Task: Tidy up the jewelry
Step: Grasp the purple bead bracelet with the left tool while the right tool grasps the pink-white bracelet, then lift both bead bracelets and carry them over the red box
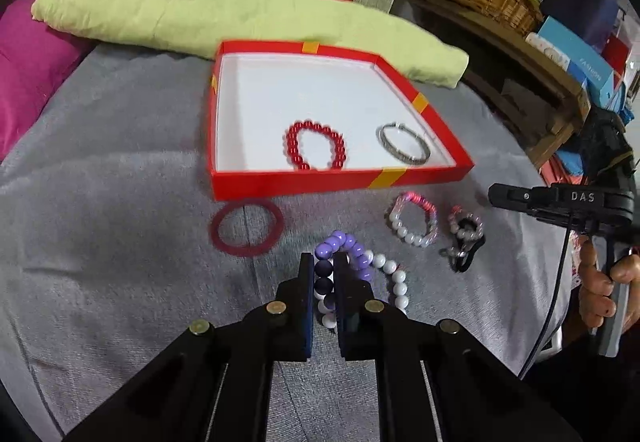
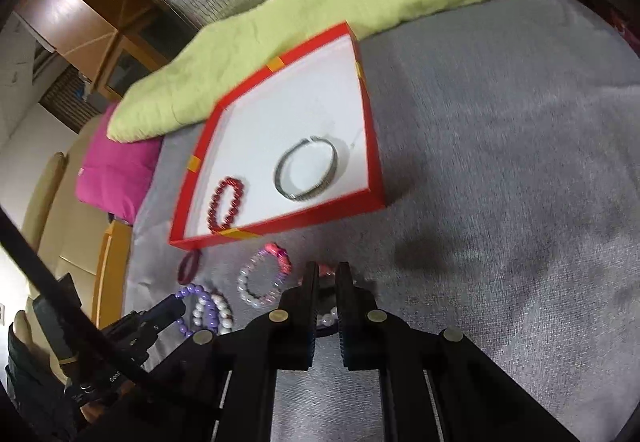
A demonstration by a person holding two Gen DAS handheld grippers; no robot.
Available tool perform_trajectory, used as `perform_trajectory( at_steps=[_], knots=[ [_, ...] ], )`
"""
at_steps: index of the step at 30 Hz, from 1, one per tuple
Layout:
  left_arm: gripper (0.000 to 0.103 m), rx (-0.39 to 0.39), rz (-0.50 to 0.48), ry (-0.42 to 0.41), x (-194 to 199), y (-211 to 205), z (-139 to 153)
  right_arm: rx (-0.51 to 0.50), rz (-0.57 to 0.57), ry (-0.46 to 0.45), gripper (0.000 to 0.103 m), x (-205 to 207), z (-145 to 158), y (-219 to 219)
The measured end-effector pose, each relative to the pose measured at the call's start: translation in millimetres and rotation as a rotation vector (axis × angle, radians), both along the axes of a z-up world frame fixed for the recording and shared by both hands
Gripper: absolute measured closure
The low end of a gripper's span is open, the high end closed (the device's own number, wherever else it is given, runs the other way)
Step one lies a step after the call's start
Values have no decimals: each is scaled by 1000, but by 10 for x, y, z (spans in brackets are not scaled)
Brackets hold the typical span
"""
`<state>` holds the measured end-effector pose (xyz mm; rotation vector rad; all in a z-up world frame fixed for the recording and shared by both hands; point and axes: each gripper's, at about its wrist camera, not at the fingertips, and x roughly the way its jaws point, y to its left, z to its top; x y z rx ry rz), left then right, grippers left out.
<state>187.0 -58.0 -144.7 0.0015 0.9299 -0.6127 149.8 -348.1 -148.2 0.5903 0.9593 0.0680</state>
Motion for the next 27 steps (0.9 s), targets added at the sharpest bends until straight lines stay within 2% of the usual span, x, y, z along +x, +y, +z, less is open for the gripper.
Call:
perform_trajectory(
  at_steps=[4, 6, 7, 11, 17, 22, 26, 27],
  knots=[
    [93, -24, 22, -8, 27, 96, 61, -5, -2, 0, 94, 13, 15, -5],
    [93, -29, 26, -16, 28, 133, 89, -16, -7, 20, 94, 29, -15, -19],
    [93, -32, 29, -19, 27, 151, 102, -18, -7, 32, 90, 39, -34, -26],
    [93, -30, 38, -23, 27, 189, 112, 13, -2, 92, 90, 68, -125, -67],
    [93, -26, 48, -22, 33, 228, 114, -33, 27, 135, 90, 95, -192, 8],
    [93, -21, 52, -21, 34, 225, 112, -64, 35, 155, 90, 105, -238, 51],
    [93, -15, 50, -19, 38, 207, 102, -108, 46, 130, 90, 101, -241, 96],
    [93, -16, 52, -20, 37, 216, 106, -122, 50, 121, 94, 96, -230, 109]
  ],
)
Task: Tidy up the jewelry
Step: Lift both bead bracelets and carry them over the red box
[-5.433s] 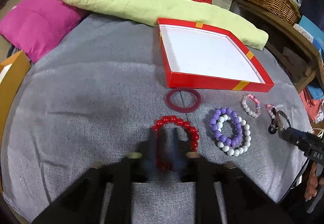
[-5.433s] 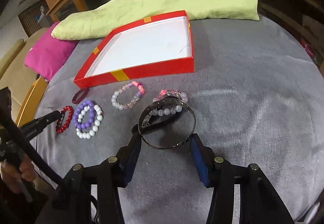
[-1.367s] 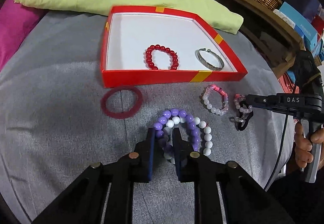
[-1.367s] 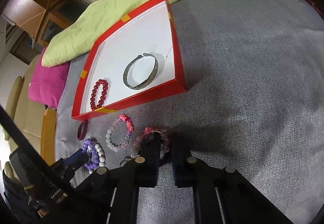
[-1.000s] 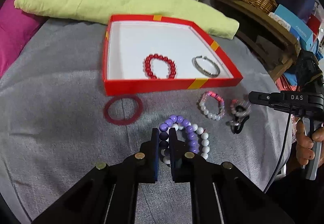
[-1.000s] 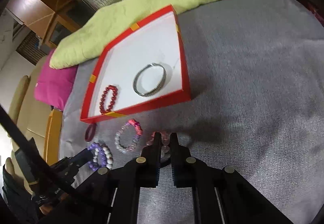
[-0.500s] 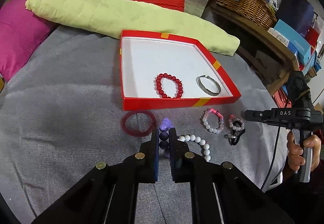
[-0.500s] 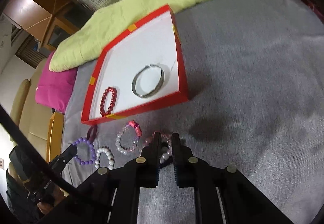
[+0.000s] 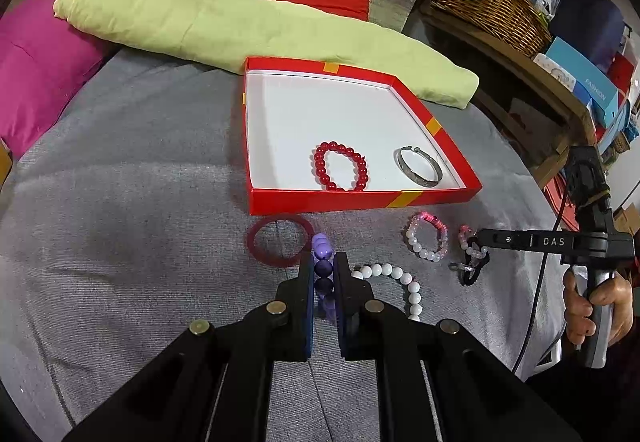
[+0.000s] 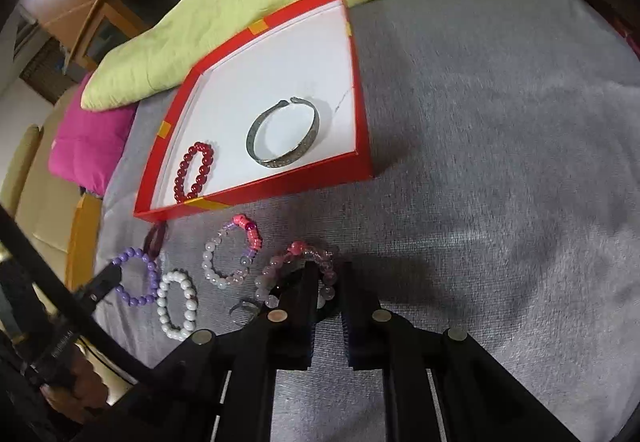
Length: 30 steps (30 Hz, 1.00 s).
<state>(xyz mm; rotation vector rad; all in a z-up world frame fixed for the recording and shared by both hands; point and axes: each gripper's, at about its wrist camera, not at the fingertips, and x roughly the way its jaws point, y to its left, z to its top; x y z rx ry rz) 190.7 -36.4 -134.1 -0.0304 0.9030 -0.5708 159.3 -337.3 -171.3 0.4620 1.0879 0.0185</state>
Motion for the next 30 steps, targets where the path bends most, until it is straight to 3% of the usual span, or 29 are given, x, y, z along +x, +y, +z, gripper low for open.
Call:
perform_trajectory(
  at_steps=[3, 30],
  knots=[
    [93, -9, 6, -2, 5, 17, 9, -27, 13, -45, 94, -24, 84, 27],
    [93, -109, 14, -97, 87, -88, 276, 82, -21, -341, 94, -113, 593, 31]
  ],
)
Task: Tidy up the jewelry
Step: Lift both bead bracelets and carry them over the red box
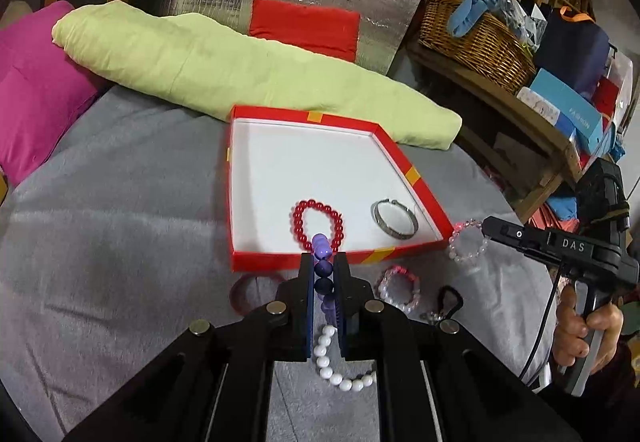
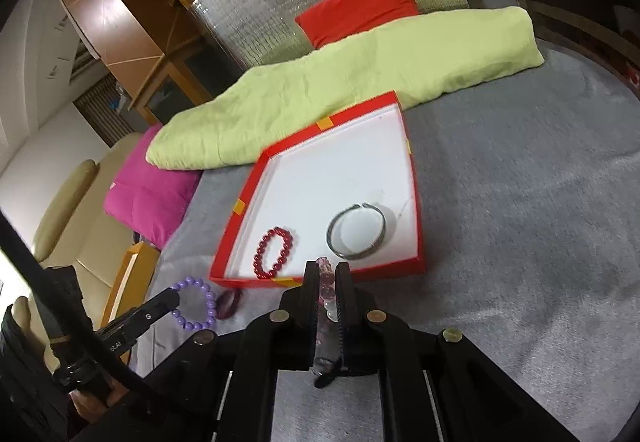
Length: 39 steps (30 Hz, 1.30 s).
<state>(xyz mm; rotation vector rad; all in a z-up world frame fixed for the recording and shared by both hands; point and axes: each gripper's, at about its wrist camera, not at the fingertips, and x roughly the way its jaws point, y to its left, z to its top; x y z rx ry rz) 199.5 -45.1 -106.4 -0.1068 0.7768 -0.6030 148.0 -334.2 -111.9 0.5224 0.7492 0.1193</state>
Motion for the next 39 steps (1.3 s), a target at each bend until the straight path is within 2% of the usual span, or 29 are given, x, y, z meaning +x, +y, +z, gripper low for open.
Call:
perform_trajectory(
  at_steps=[9, 19, 28, 39],
  knots=[
    [93, -36, 8, -16, 225, -105, 93, 30, -1, -19, 94, 225, -7, 94],
    [93, -81, 53, -48, 684, -253, 151, 87, -20, -37, 94, 761, -46, 186],
    [93, -69, 59, -49, 1047, -429, 107, 137, -66, -54, 94, 1161, -62, 134],
    [93, -18, 62, -24, 1288, -575, -27, 185, -106, 27, 94, 1564, -384, 82]
  ],
)
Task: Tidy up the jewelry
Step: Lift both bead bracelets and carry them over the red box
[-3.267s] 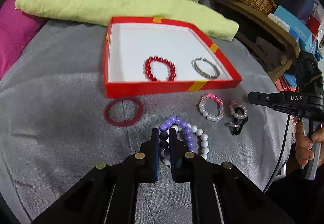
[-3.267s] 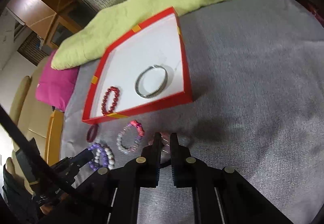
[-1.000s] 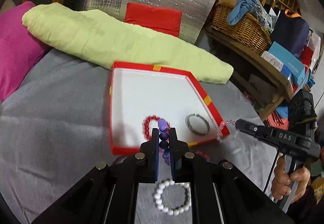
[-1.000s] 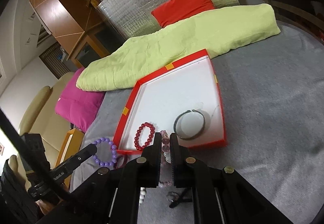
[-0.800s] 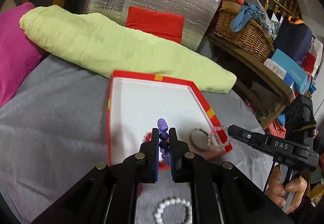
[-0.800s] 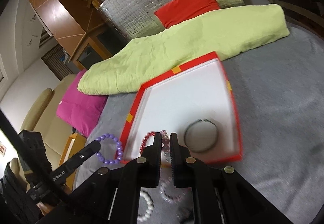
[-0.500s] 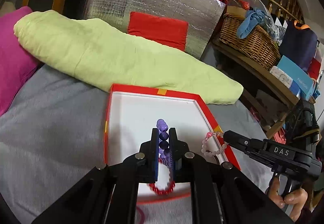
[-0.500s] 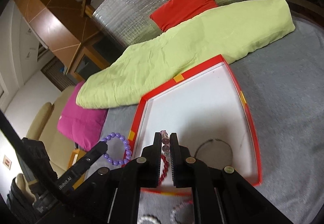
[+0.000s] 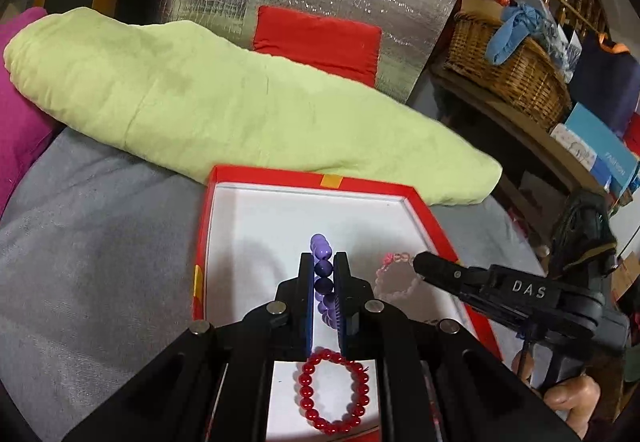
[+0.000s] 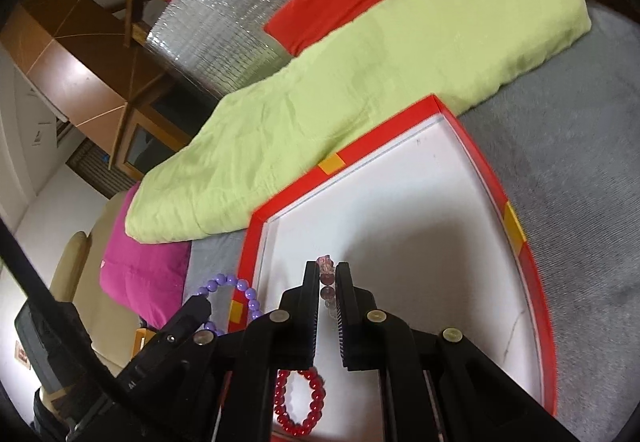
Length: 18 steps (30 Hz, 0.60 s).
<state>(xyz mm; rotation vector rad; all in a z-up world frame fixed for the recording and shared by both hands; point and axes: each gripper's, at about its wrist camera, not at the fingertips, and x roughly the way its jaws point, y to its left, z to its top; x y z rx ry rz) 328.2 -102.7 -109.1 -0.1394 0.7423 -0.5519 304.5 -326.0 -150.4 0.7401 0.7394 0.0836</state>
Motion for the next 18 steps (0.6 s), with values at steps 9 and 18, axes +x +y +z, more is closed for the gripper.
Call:
perform_trajectory(
  at_steps=[9, 18],
  knots=[
    [93, 147, 21, -19, -71, -141, -88, 3, -1, 10, 94, 23, -71, 24],
    [93, 211, 35, 4, -41, -170, -217, -5, -17, 55, 94, 30, -161, -24]
  ],
)
